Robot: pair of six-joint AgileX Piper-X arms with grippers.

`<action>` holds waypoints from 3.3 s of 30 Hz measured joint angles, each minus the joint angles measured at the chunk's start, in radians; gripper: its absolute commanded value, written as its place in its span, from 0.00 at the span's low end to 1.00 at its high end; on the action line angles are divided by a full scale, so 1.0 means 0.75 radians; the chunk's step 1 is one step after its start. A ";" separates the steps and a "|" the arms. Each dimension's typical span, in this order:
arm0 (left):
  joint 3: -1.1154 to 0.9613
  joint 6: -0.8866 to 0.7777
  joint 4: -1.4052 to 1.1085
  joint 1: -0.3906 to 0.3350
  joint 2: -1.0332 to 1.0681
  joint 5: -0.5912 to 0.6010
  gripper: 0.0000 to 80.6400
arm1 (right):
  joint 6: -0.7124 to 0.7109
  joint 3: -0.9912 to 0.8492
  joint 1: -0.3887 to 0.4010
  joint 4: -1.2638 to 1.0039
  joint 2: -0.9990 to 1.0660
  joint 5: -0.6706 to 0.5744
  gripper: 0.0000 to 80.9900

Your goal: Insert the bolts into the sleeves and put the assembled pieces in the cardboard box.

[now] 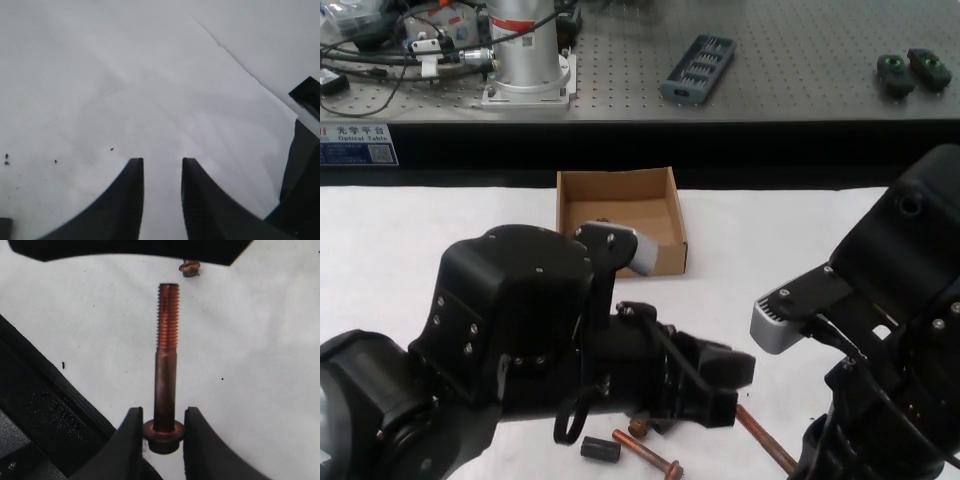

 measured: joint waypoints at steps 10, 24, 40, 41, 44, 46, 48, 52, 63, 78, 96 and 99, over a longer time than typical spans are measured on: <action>0.049 0.039 0.027 0.006 0.002 0.116 0.25 | -0.007 0.000 0.000 0.000 -0.004 -0.032 0.13; 0.049 0.097 0.027 0.010 0.002 0.184 0.25 | -0.007 0.000 0.000 -0.003 -0.004 -0.071 0.13; 0.049 0.118 -0.002 0.010 0.002 0.180 0.16 | -0.007 0.000 0.000 -0.003 -0.004 -0.089 0.13; 0.049 0.118 -0.003 0.010 0.002 0.180 0.14 | -0.007 0.000 0.000 -0.006 -0.004 -0.089 0.13; 0.049 0.118 -0.003 0.013 0.002 0.180 0.08 | -0.007 0.000 0.000 -0.011 -0.004 -0.089 0.13; 0.049 0.118 -0.003 0.020 0.002 0.180 0.08 | -0.007 0.000 0.000 -0.011 -0.004 -0.089 0.13; 0.051 0.118 -0.017 0.040 0.002 0.180 0.08 | -0.007 0.000 0.000 -0.007 -0.004 -0.089 0.13; 0.052 0.107 -0.071 0.079 0.002 0.183 0.08 | -0.007 0.000 0.000 0.000 -0.004 -0.087 0.13; 0.052 0.016 -0.186 0.126 0.002 0.277 0.19 | -0.018 0.000 0.000 0.000 -0.004 -0.087 0.13; 0.052 -0.062 -0.202 0.126 0.002 0.505 0.19 | -0.032 0.000 0.000 0.000 -0.004 -0.071 0.13; 0.052 0.195 0.187 0.123 0.002 0.563 0.19 | -0.036 -0.017 0.000 -0.052 -0.004 -0.041 0.13; 0.052 0.198 0.187 0.083 0.002 0.542 0.19 | -0.036 -0.034 0.000 -0.058 -0.004 -0.033 0.13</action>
